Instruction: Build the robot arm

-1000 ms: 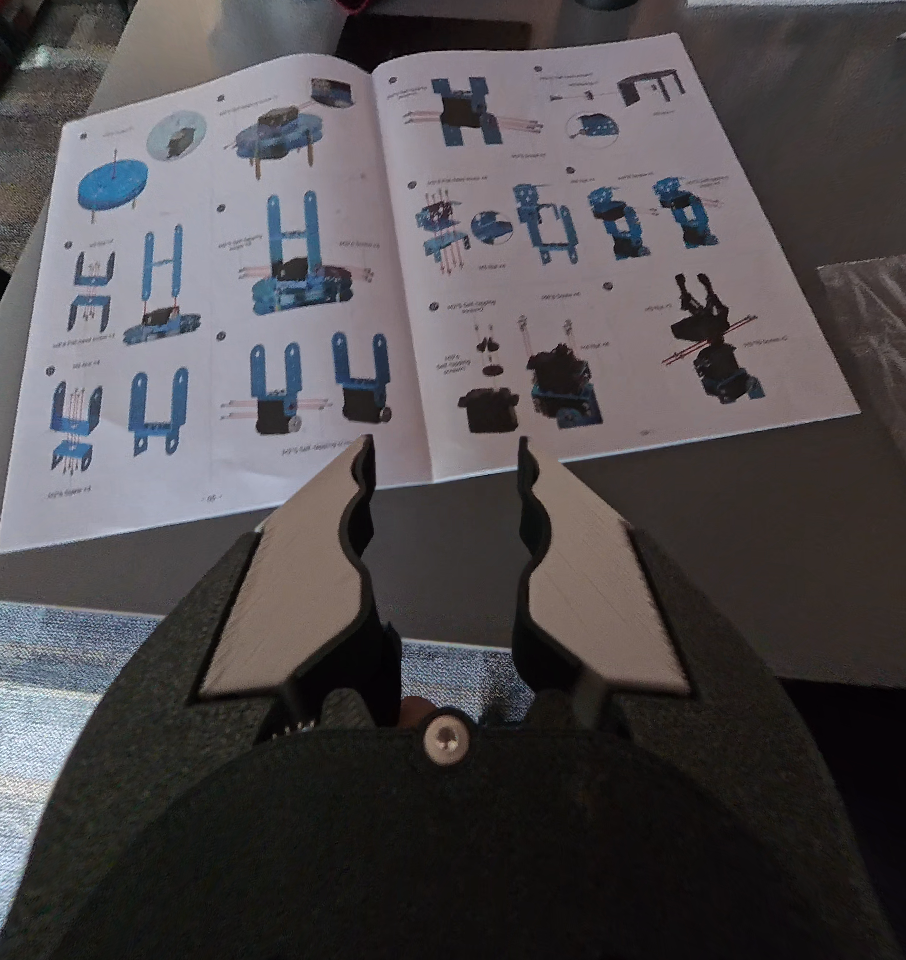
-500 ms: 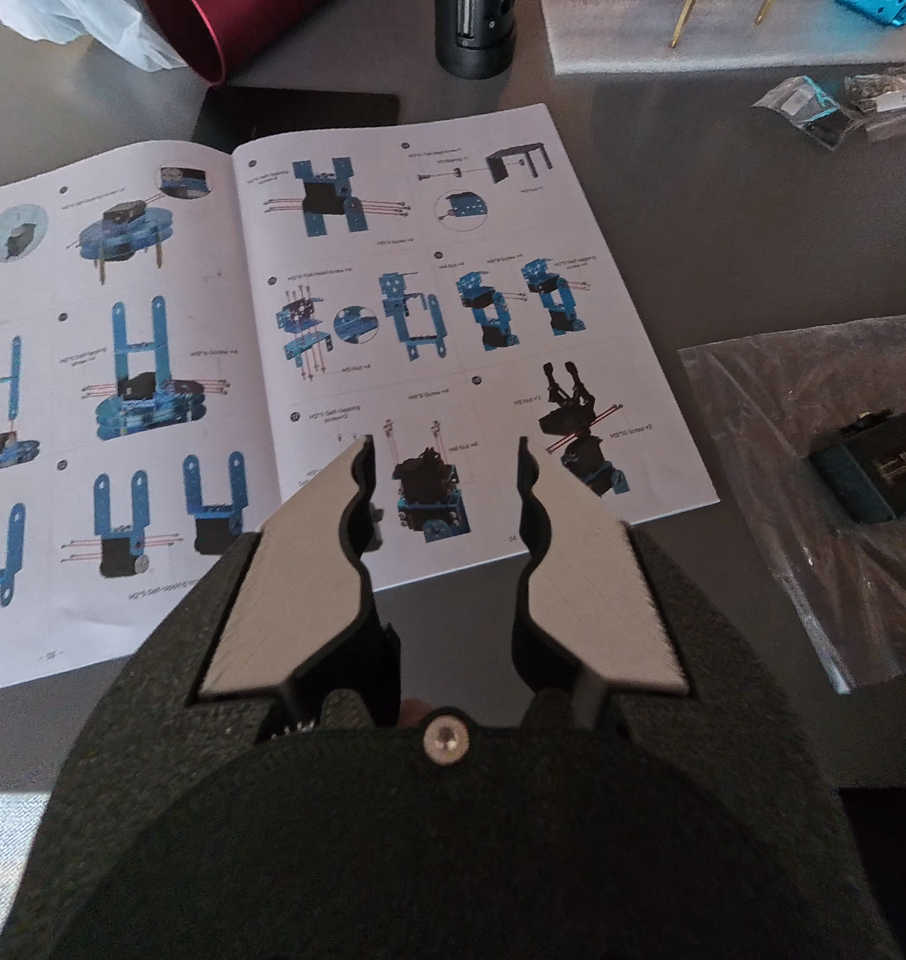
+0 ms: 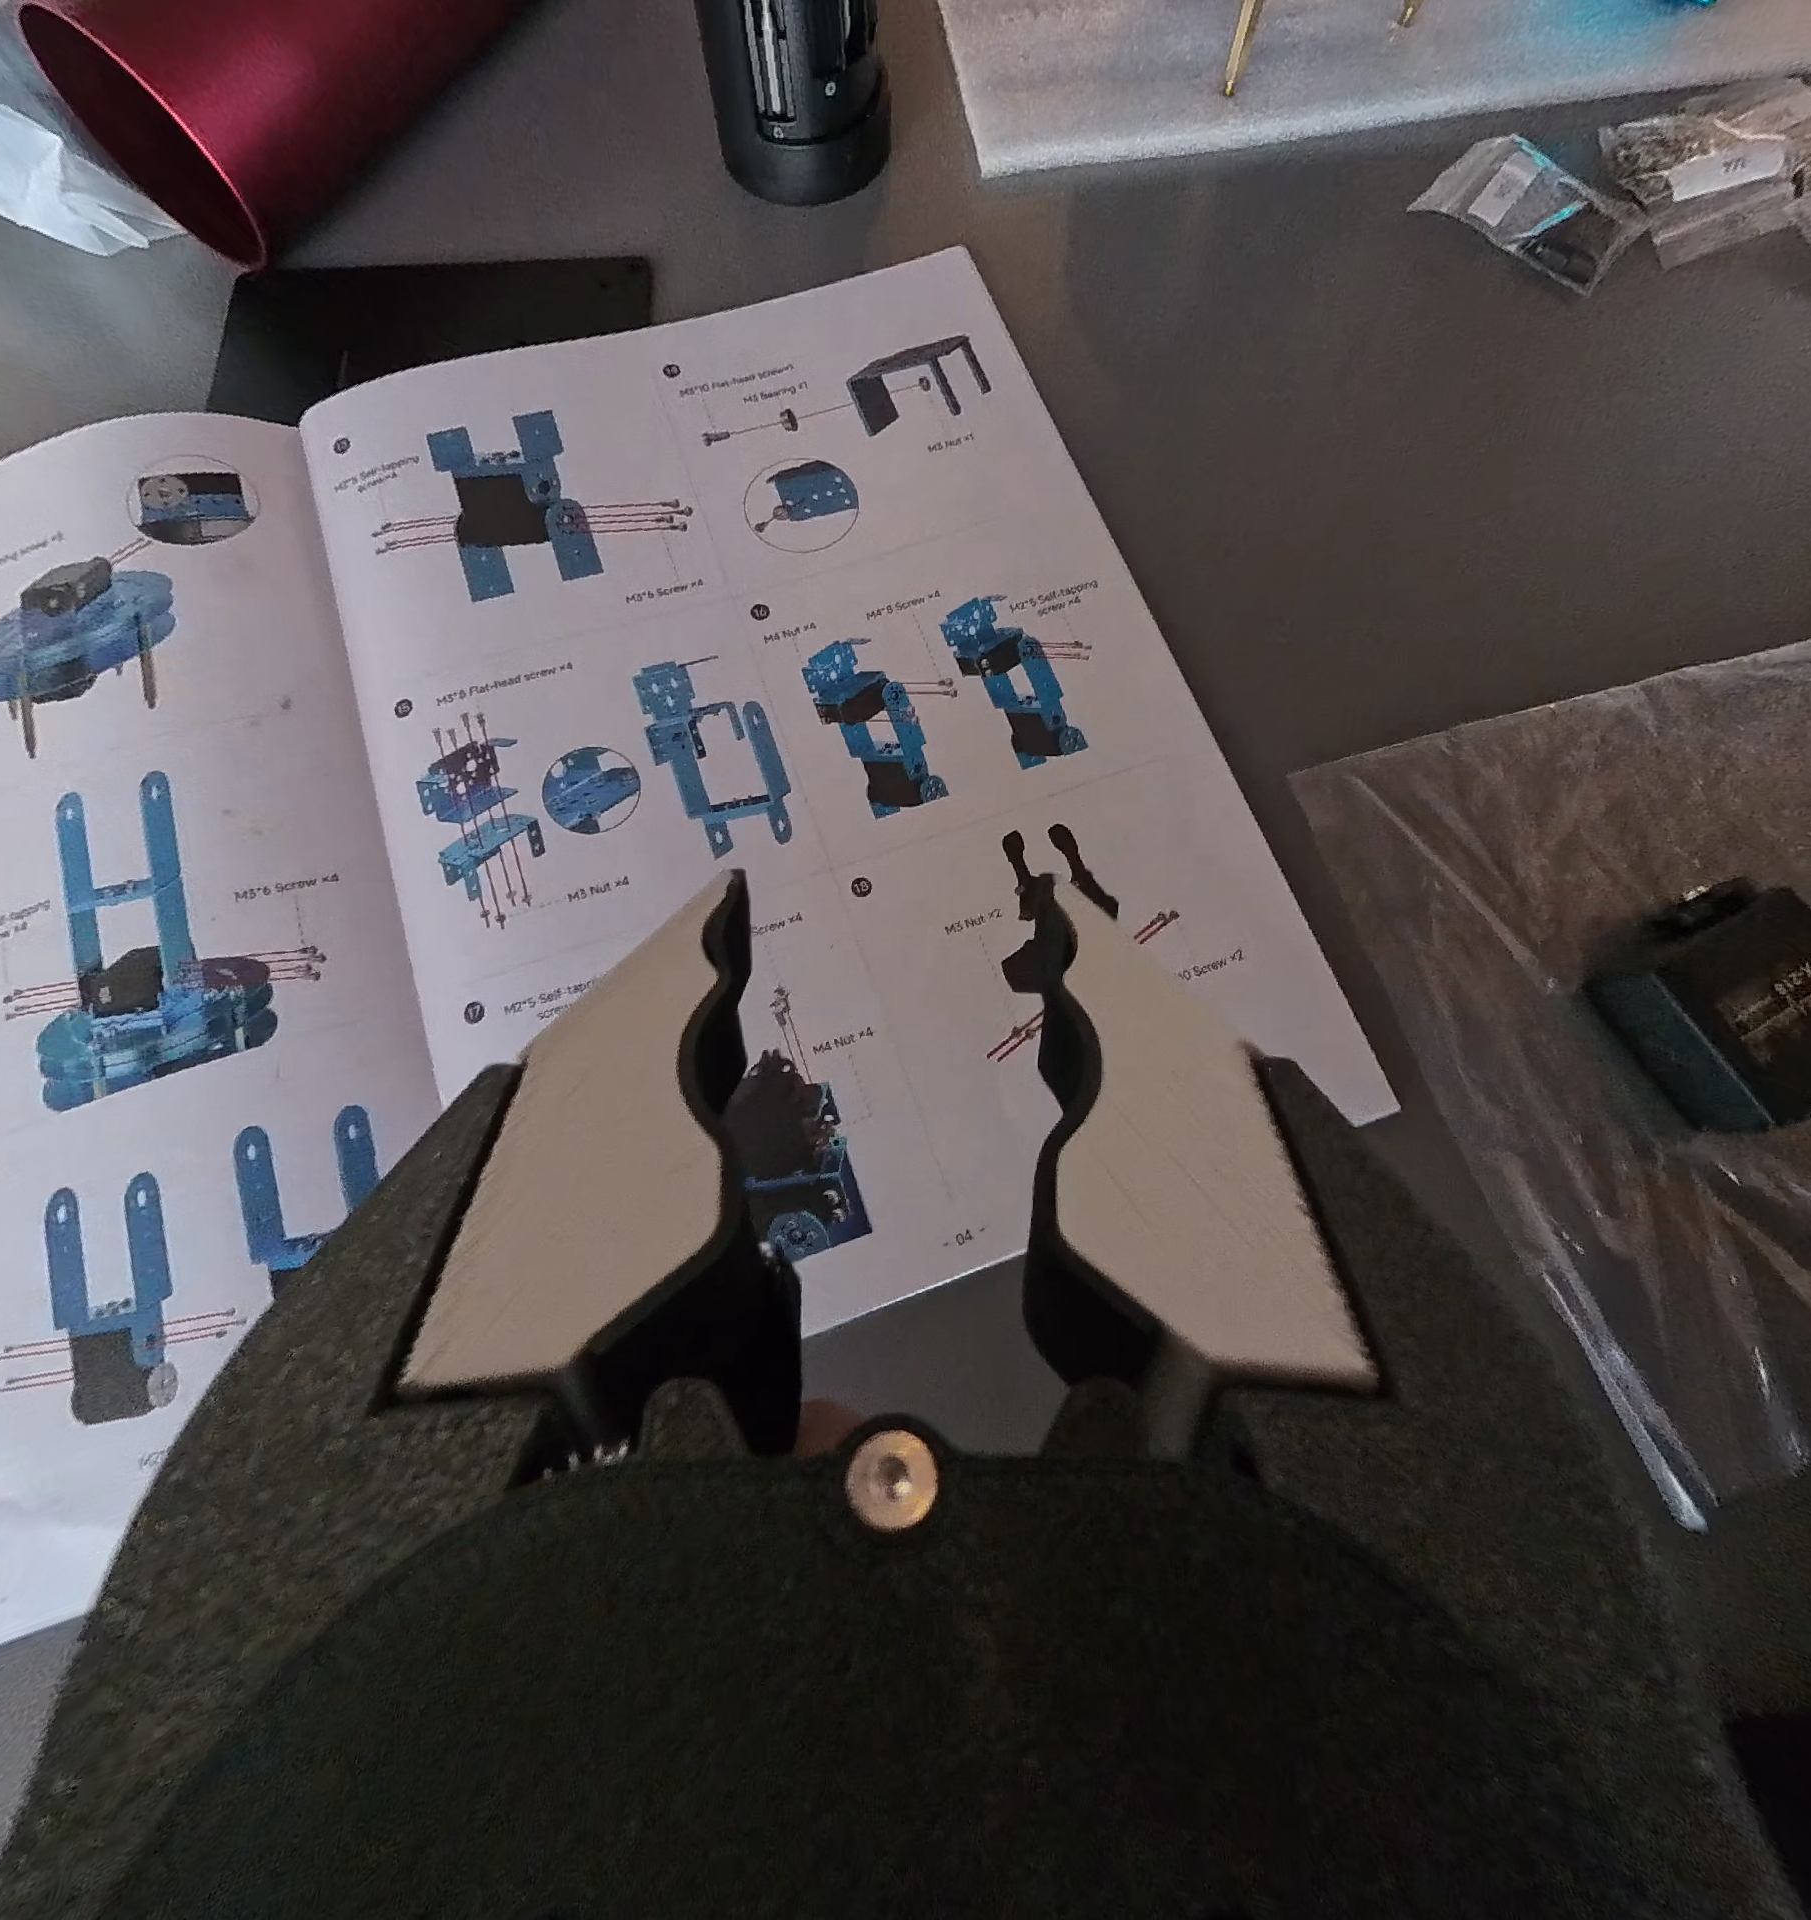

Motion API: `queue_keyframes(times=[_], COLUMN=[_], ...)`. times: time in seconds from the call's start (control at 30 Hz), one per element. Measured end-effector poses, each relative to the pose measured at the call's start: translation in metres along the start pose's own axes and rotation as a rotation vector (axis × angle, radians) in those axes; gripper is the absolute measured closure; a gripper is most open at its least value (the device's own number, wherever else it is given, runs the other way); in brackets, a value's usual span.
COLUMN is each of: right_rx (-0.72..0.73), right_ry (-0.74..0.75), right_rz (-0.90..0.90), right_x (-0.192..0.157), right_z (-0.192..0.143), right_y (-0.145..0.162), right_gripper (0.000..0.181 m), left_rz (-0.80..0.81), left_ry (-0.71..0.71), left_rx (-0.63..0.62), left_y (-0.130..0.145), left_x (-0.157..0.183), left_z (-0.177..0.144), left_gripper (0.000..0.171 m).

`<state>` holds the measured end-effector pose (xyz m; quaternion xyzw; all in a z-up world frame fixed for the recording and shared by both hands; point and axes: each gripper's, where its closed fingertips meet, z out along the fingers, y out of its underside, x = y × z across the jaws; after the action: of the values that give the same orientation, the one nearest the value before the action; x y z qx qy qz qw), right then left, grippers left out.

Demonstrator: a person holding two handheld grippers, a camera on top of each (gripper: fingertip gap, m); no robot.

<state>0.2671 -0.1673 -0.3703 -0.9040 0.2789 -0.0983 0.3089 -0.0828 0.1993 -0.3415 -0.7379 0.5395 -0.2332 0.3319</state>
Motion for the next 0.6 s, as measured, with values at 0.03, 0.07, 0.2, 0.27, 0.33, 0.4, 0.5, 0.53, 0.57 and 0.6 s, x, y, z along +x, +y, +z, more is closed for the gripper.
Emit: queue_keyframes(times=[0.03, 0.07, 0.2, 0.27, 0.33, 0.4, 0.5, 0.53, 0.57, 0.6], right_rx=[-0.003, -0.005, 0.001, 0.002, 0.003, 0.003, 0.001, 0.001, 0.003, 0.006], right_ry=[0.003, 0.007, 0.029, 0.035, 0.039, 0.043, 0.052, 0.060, 0.067, 0.068], right_rz=[0.007, 0.014, 0.038, 0.050, 0.057, 0.061, 0.060, 0.056, 0.054, 0.055], right_x=[0.001, 0.003, 0.011, 0.014, 0.016, 0.018, 0.020, 0.022, 0.024, 0.025], right_z=[-0.002, -0.004, -0.013, -0.016, -0.018, -0.020, -0.023, -0.025, -0.027, -0.029], right_y=[0.003, 0.006, 0.015, 0.019, 0.021, 0.024, 0.026, 0.026, 0.026, 0.025], right_gripper=[0.145, 0.145, 0.145, 0.144, 0.144, 0.145, 0.145, 0.145, 0.145, 0.144], left_rz=[0.001, 0.004, 0.019, 0.023, 0.028, 0.035, 0.038, 0.039, 0.040, 0.041], left_ry=[0.000, 0.001, -0.002, 0.001, 0.002, 0.002, 0.003, 0.002, -0.001, -0.003], left_rx=[-0.002, -0.004, -0.012, -0.013, -0.013, -0.012, -0.014, -0.015, -0.016, -0.016], left_y=[0.000, 0.000, -0.001, -0.002, -0.003, -0.004, -0.005, -0.005, -0.004, -0.004], left_x=[0.001, 0.001, 0.003, 0.004, 0.005, 0.006, 0.007, 0.007, 0.007, 0.006], left_z=[0.001, 0.002, 0.006, 0.008, 0.009, 0.009, 0.010, 0.010, 0.010, 0.010], left_gripper=[0.117, 0.117, 0.117, 0.117, 0.117, 0.117, 0.118, 0.117, 0.117, 0.117])
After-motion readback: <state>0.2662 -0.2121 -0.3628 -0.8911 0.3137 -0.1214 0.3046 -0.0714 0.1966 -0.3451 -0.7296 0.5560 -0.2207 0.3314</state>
